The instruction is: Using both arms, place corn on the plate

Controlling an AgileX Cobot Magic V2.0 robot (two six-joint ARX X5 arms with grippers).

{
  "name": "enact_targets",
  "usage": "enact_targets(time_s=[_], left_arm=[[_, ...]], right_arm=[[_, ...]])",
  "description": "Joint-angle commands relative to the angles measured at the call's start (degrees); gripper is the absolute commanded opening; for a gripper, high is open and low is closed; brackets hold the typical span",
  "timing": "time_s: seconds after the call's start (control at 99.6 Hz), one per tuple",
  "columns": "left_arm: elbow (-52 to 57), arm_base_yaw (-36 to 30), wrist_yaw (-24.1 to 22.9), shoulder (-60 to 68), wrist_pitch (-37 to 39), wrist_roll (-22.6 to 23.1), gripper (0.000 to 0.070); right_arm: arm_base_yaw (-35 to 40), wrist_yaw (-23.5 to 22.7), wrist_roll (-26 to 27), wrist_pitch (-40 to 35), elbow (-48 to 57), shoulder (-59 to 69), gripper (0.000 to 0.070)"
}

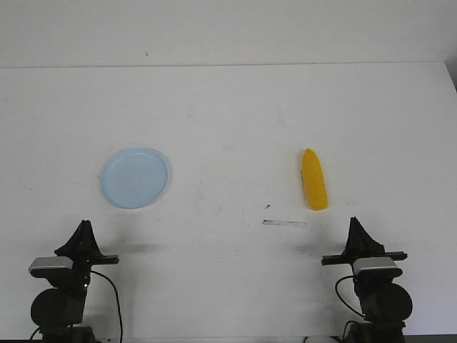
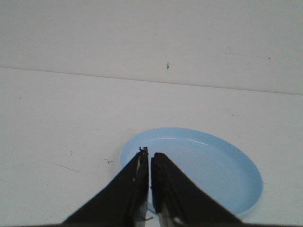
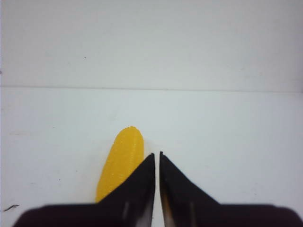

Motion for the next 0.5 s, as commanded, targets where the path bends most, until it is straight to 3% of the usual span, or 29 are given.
enact_targets(time_s=[0.0, 0.492], left_arm=[[-1.2, 0.1, -0.2, -0.1, 0.7, -0.6, 0.0001], [-1.2, 0.1, -0.2, -0.1, 0.8, -2.4, 0.0001]], right_arm=[[0.1, 0.0, 0.6, 0.6, -0.1, 0.1, 0.0015], [0.1, 0.0, 0.6, 0.6, -0.1, 0.1, 0.0014]])
